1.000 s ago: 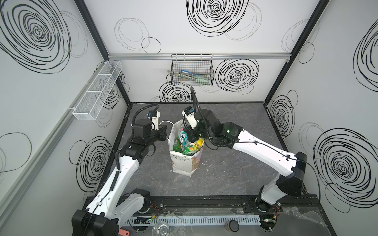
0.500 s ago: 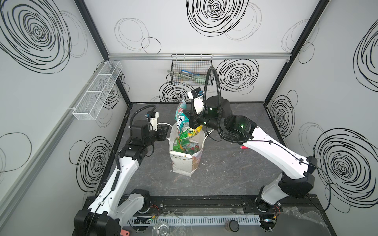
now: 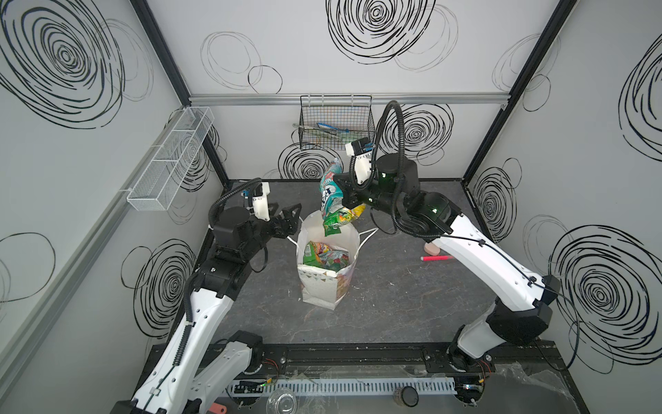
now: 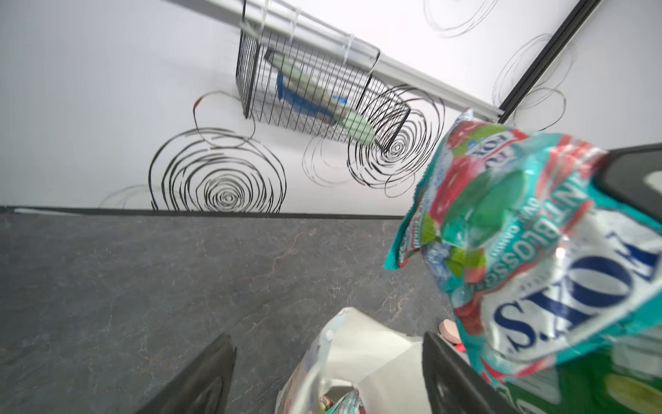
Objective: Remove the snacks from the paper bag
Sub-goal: 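Lift the teal snack bag out of the paper bag with the right gripper, then lower the teal snack bag onto the table beside the paper bag and release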
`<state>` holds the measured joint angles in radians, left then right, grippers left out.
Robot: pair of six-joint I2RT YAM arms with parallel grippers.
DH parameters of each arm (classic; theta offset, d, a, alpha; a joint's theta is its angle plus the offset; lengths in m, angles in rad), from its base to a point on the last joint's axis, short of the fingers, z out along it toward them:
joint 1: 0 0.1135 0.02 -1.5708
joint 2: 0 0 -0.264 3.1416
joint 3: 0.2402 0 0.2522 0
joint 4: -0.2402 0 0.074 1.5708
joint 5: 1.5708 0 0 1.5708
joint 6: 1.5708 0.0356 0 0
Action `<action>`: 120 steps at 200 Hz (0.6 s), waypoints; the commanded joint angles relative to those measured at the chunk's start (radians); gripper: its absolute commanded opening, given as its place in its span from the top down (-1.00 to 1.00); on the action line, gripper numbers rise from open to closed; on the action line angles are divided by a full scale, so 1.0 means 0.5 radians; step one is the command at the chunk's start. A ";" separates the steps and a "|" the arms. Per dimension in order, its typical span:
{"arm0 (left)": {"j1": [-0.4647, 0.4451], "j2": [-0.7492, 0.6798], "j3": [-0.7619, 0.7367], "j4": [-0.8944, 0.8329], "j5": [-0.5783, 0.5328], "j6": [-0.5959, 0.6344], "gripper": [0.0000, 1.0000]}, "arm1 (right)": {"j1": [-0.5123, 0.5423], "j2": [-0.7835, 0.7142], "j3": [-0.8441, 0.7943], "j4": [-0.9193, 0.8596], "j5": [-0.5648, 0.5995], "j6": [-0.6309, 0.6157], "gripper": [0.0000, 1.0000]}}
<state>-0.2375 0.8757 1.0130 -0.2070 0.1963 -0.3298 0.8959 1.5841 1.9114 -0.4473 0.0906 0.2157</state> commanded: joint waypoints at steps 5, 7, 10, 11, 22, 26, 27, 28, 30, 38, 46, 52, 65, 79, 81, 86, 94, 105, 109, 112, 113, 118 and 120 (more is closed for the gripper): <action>-0.143 -0.076 0.153 0.094 -0.092 0.007 -0.76 | -0.075 -0.116 0.162 0.130 -0.009 -0.008 1.00; -0.157 -0.077 0.163 0.092 -0.092 0.009 -0.76 | -0.083 -0.123 0.162 0.130 -0.011 -0.010 1.00; -0.183 -0.079 0.180 0.088 -0.093 0.013 -0.78 | -0.095 -0.130 0.165 0.131 -0.010 -0.010 1.00; -0.189 -0.079 0.183 0.085 -0.094 0.014 -0.78 | -0.098 -0.133 0.165 0.131 -0.009 -0.009 1.00; -0.280 -0.085 0.234 0.056 -0.101 0.033 -0.80 | -0.147 -0.166 0.171 0.123 -0.010 -0.009 1.00; -0.307 -0.085 0.255 0.043 -0.107 0.036 -0.80 | -0.166 -0.175 0.169 0.117 -0.011 -0.009 1.00; -0.313 -0.085 0.261 0.043 -0.108 0.038 -0.80 | -0.172 -0.178 0.169 0.116 -0.012 -0.010 1.00; -0.319 -0.085 0.266 0.040 -0.108 0.039 -0.80 | -0.178 -0.182 0.170 0.114 -0.011 -0.009 1.00; -0.335 -0.085 0.276 0.034 -0.109 0.039 -0.80 | -0.188 -0.189 0.171 0.110 -0.011 -0.010 1.00; -0.390 -0.086 0.311 0.015 -0.106 0.042 -0.80 | -0.233 -0.213 0.161 0.095 -0.007 -0.010 1.00; -0.440 -0.085 0.339 0.004 -0.086 0.045 -0.80 | -0.282 -0.243 0.141 0.084 0.000 -0.008 1.00; -0.479 -0.086 0.350 0.003 -0.065 0.044 -0.80 | -0.323 -0.271 0.115 0.083 -0.001 -0.008 1.00; -0.571 -0.090 0.370 0.012 -0.019 0.037 -0.81 | -0.422 -0.339 0.037 0.094 0.000 0.000 1.00; -0.678 -0.092 0.375 0.021 0.016 0.038 -0.81 | -0.546 -0.413 -0.064 0.114 -0.032 0.025 1.00; -0.695 -0.092 0.374 0.021 0.020 0.043 -0.82 | -0.566 -0.427 -0.079 0.117 -0.037 0.031 1.00; -0.747 -0.092 0.370 0.021 0.029 0.053 -0.83 | -0.615 -0.457 -0.120 0.126 -0.060 0.046 1.00; -0.820 -0.092 0.365 0.013 0.031 0.075 -0.83 | -0.697 -0.502 -0.185 0.141 -0.095 0.071 1.00; -0.929 -0.097 0.342 -0.002 0.019 0.114 -0.84 | -0.801 -0.566 -0.283 0.163 -0.128 0.100 1.00; -0.972 -0.098 0.332 -0.006 0.009 0.130 -0.84 | -0.836 -0.587 -0.318 0.172 -0.138 0.108 1.00; -1.001 -0.102 0.322 -0.009 -0.001 0.143 -0.84 | -0.860 -0.602 -0.347 0.177 -0.146 0.113 1.00; -1.013 -0.102 0.318 -0.009 -0.004 0.145 -0.84 | -0.869 -0.607 -0.355 0.178 -0.148 0.117 1.00; -1.061 -0.104 0.303 -0.017 -0.020 0.167 -0.85 | -0.911 -0.635 -0.401 0.189 -0.158 0.127 1.00; -1.082 -0.106 0.294 -0.020 -0.029 0.178 -0.84 | -0.927 -0.643 -0.418 0.190 -0.166 0.132 1.00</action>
<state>-0.6838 0.8345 1.1759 -0.2279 0.1852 -0.3012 0.5117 1.3323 1.7729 -0.4469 0.0513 0.2405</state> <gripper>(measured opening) 0.918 0.058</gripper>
